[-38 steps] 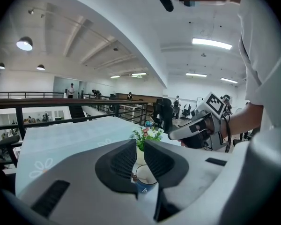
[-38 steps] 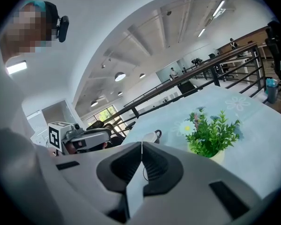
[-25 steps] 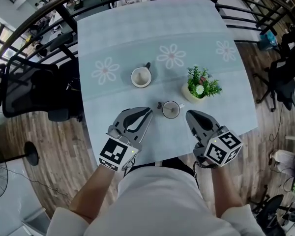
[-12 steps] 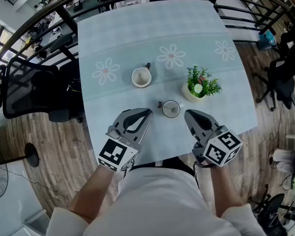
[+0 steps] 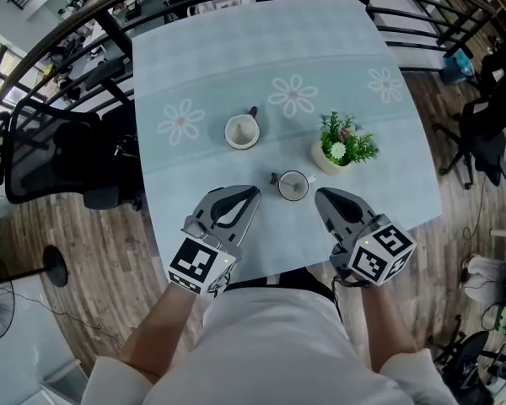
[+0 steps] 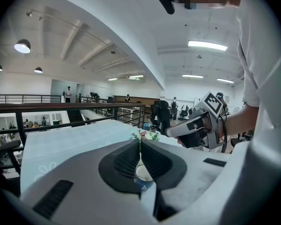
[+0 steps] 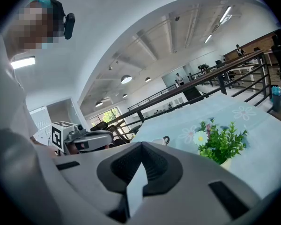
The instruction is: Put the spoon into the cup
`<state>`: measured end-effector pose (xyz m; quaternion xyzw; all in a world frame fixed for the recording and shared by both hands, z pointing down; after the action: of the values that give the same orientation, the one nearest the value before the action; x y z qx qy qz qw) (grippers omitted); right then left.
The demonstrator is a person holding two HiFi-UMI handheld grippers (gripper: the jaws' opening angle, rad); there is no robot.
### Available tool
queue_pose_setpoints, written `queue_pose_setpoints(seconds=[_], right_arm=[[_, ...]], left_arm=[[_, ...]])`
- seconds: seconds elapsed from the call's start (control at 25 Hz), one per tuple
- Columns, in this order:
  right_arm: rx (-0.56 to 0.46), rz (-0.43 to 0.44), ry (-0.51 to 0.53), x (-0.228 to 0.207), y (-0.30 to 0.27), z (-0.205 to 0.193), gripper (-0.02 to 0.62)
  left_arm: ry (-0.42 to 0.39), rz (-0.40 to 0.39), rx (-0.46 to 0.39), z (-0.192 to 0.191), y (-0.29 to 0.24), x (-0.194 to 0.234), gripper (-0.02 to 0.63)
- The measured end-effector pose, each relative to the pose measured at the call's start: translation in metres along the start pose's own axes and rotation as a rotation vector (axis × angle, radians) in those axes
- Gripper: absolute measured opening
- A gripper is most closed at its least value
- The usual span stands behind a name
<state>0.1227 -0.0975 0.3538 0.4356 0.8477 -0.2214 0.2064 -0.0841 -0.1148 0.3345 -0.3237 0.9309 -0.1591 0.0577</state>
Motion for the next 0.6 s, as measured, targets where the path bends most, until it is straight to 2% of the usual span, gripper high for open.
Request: queue_pose_setpoints(seconds=[0.6], right_arm=[[0.011, 0.009, 0.001, -0.0023, -0.0009, -0.0029, 0.022]], left_arm=[[0.007, 0.003, 0.018, -0.0058, -0.0038, -0.0026, 0.028]])
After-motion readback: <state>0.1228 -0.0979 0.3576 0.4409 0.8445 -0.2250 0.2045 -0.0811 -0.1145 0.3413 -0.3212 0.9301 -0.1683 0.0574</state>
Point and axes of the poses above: the fingertips, and each gripper's own axes: y backward along the fingers, x to its left, z out of its top, the point moved 7 cm from there along y, backward along the fingers, and after that the axes turned 15 degrees about z, right-handed, at the moved point
